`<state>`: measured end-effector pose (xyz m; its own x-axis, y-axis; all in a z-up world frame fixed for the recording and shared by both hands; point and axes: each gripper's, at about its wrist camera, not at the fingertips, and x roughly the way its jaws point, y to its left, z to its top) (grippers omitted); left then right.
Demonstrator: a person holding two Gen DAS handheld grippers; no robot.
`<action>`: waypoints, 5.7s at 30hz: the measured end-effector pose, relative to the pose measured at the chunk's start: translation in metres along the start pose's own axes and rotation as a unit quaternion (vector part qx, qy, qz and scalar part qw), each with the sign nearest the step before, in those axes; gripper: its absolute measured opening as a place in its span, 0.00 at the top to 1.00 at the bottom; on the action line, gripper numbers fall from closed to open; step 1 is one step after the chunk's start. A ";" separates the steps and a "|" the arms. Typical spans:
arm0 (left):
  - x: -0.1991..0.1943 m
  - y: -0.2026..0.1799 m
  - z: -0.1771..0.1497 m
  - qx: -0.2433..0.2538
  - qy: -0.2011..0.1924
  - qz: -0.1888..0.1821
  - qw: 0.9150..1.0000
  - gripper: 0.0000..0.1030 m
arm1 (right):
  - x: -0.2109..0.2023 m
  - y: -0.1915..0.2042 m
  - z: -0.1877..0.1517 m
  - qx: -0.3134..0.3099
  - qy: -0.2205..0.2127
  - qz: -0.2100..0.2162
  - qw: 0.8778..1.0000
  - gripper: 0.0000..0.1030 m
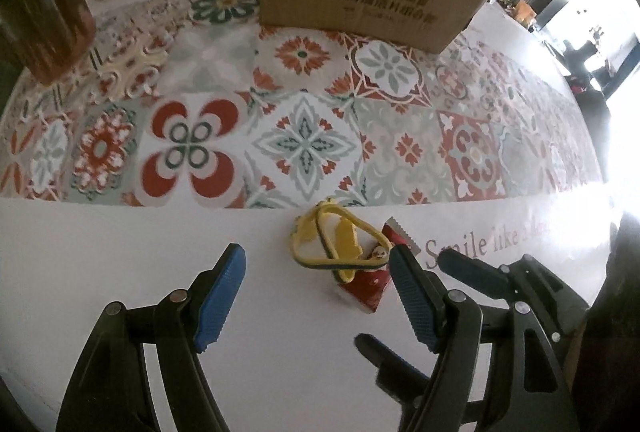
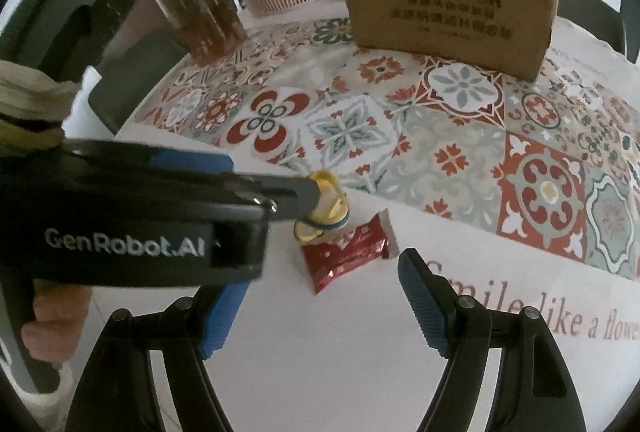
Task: Organize soft objects
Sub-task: 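Grasp the yellow looped item with the left tool while the right tool grasps the red biscuit packet, then carry the yellow item and red packet into the cardboard box and release both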
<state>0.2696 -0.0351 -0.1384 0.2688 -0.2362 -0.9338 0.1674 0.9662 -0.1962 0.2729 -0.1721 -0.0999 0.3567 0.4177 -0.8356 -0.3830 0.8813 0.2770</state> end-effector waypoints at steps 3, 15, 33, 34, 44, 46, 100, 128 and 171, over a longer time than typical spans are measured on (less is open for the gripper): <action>0.012 0.000 0.000 -0.011 0.012 -0.008 1.000 0.28 | 0.008 -0.003 -0.003 -0.006 -0.002 -0.001 1.000 0.25; 0.045 -0.003 0.004 -0.050 0.032 -0.027 0.998 0.28 | 0.029 -0.005 -0.007 -0.016 -0.013 -0.014 1.000 0.25; 0.041 0.004 -0.003 -0.027 0.004 0.014 1.000 0.40 | 0.030 -0.006 -0.012 -0.038 -0.049 -0.068 0.996 0.50; 0.040 0.005 -0.003 -0.026 0.002 0.014 1.000 0.40 | 0.030 -0.006 -0.012 -0.037 -0.050 -0.067 0.996 0.51; 0.017 0.016 -0.016 -0.008 -0.026 0.048 0.998 0.40 | 0.023 -0.006 -0.017 -0.030 -0.055 -0.083 0.995 0.52; 0.014 0.014 -0.017 -0.001 -0.034 0.054 0.998 0.40 | 0.021 -0.007 -0.017 -0.026 -0.056 -0.087 0.994 0.52; -0.093 -0.011 0.006 0.047 -0.239 0.049 0.969 0.40 | -0.098 -0.017 0.060 0.007 -0.235 -0.124 0.964 0.52; -0.110 -0.028 0.100 0.079 -0.309 0.032 0.947 0.40 | -0.122 -0.054 0.147 0.012 -0.302 -0.130 0.944 0.52; -0.027 -0.031 0.237 0.111 -0.255 0.041 0.960 0.37 | -0.044 -0.131 0.257 0.017 -0.243 -0.121 0.962 0.51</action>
<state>0.4818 -0.0833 -0.0366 0.7098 -0.2341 -0.6643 0.3079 0.9514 -0.0062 0.5265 -0.2489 0.0220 0.7914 0.2459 -0.5597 -0.2133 0.9691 0.1241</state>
